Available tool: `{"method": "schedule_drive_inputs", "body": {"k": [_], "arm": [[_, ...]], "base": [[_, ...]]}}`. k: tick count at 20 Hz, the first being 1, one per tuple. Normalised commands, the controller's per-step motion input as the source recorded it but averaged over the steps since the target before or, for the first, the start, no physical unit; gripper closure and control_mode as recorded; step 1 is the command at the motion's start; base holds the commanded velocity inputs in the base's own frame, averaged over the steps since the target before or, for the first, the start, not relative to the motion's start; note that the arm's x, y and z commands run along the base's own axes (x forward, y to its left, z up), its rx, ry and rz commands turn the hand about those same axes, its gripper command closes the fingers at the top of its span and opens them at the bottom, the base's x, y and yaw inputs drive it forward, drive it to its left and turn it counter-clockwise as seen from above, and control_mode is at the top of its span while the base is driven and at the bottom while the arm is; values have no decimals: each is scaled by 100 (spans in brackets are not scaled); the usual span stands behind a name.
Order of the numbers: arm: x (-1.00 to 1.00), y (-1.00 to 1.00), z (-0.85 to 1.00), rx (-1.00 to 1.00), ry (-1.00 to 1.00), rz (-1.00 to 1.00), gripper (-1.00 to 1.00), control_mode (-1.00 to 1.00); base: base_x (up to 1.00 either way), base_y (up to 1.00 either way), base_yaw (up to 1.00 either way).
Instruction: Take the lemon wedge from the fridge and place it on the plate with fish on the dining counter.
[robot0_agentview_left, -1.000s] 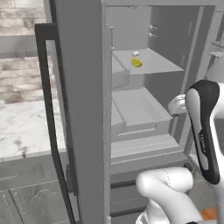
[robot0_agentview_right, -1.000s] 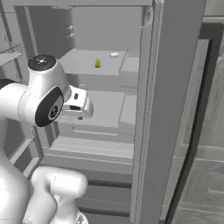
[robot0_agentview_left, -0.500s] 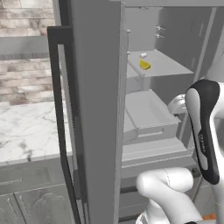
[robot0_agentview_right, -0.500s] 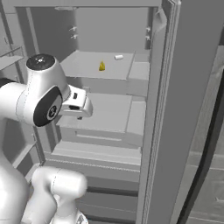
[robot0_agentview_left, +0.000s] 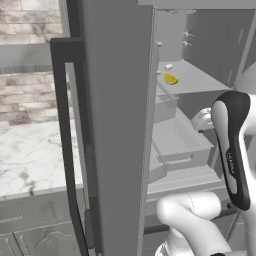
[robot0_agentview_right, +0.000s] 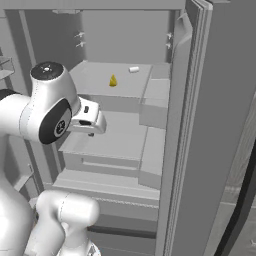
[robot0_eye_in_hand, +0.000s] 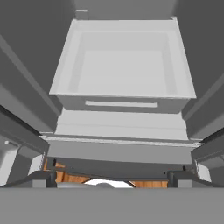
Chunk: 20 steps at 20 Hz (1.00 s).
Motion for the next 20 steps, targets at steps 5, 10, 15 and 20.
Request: {"method": "schedule_drive_inputs", "body": {"k": [5, 10, 15, 20], "arm": [[17, 0, 32, 0, -5, 0, -100, -100], [11, 0, 100, -3, -41, 0, -100, -100], [33, -13, 36, 0, -21, 1, -100, -100], [65, -4, 0, 0, -7, 0, -100, -100]], "base": [[29, 0, -1], [0, 0, 0], [0, 0, 0], [0, 0, 0]]}}
